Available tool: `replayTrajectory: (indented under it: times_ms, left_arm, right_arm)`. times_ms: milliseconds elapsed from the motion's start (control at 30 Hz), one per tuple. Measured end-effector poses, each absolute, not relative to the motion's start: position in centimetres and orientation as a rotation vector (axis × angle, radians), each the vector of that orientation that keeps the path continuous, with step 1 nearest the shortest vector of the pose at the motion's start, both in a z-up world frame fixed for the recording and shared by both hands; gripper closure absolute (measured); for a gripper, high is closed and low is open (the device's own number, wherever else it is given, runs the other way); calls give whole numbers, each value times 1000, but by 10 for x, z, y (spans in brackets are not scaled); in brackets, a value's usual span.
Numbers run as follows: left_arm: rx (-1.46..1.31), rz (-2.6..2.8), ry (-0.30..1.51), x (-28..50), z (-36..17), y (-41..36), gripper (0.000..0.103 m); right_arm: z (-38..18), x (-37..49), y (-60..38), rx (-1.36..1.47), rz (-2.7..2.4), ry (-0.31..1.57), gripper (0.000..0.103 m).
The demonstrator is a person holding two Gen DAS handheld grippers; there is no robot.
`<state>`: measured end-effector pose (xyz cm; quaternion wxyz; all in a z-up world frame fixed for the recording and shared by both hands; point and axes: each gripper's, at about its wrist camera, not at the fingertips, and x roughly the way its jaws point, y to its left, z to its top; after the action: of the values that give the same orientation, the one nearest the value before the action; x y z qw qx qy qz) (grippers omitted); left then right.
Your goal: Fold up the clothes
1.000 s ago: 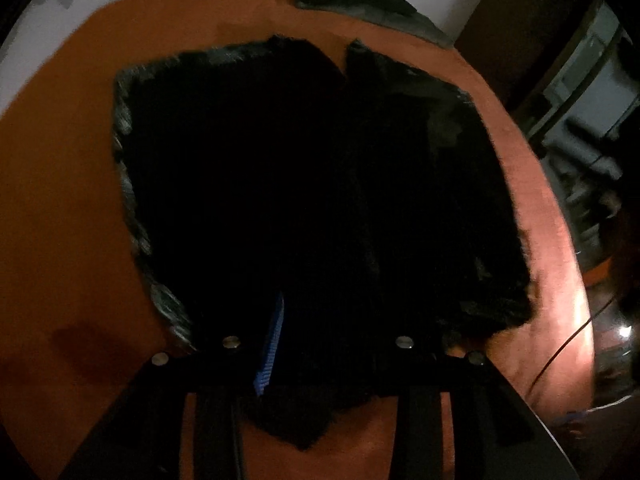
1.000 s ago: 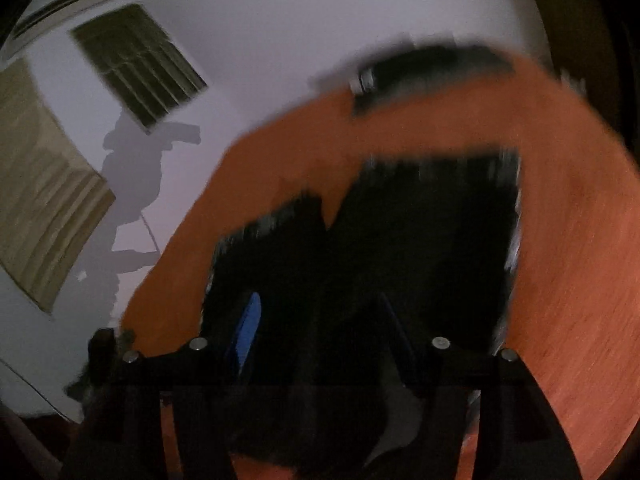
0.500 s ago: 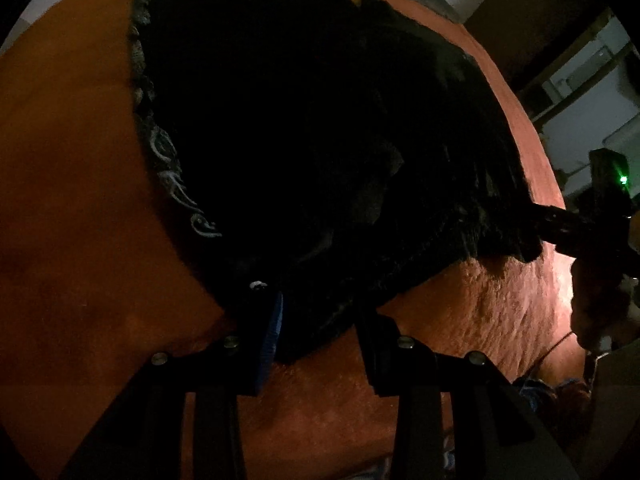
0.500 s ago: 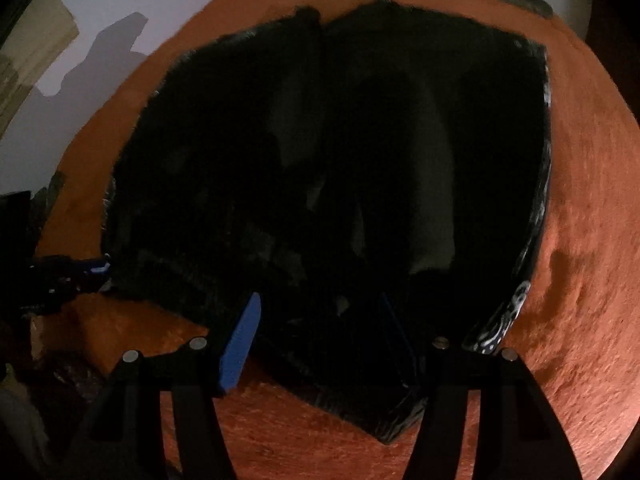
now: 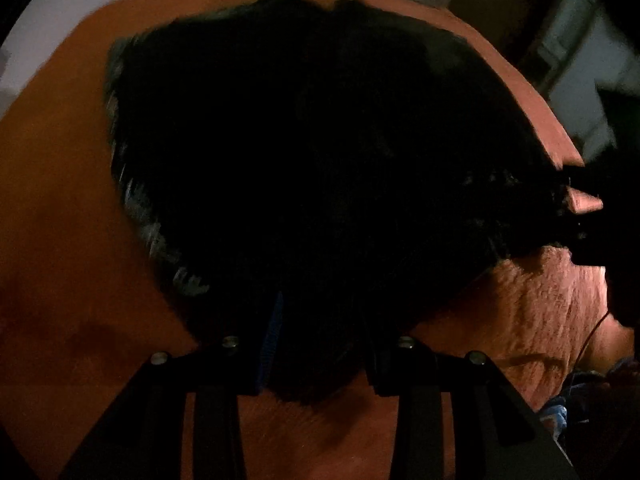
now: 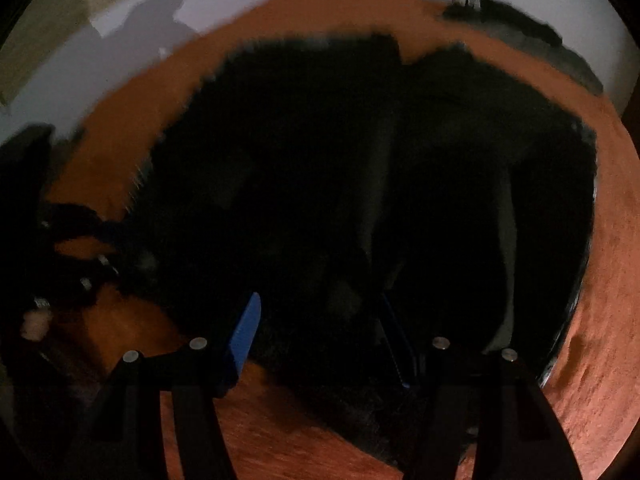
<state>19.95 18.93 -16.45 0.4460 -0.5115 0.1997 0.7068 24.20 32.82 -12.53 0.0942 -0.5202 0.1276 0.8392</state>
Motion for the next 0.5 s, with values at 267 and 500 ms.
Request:
replayTrajectory:
  times_ms: [267, 500]
  left_arm:
    - [-1223, 1682, 514, 195, -156, 191, 63]
    - [-1015, 1675, 476, 214, -109, 216, 62]
  right_arm:
    - [-134, 256, 323, -1545, 2497, 250, 43]
    - [-88, 251, 318, -1321, 2666, 280, 43]
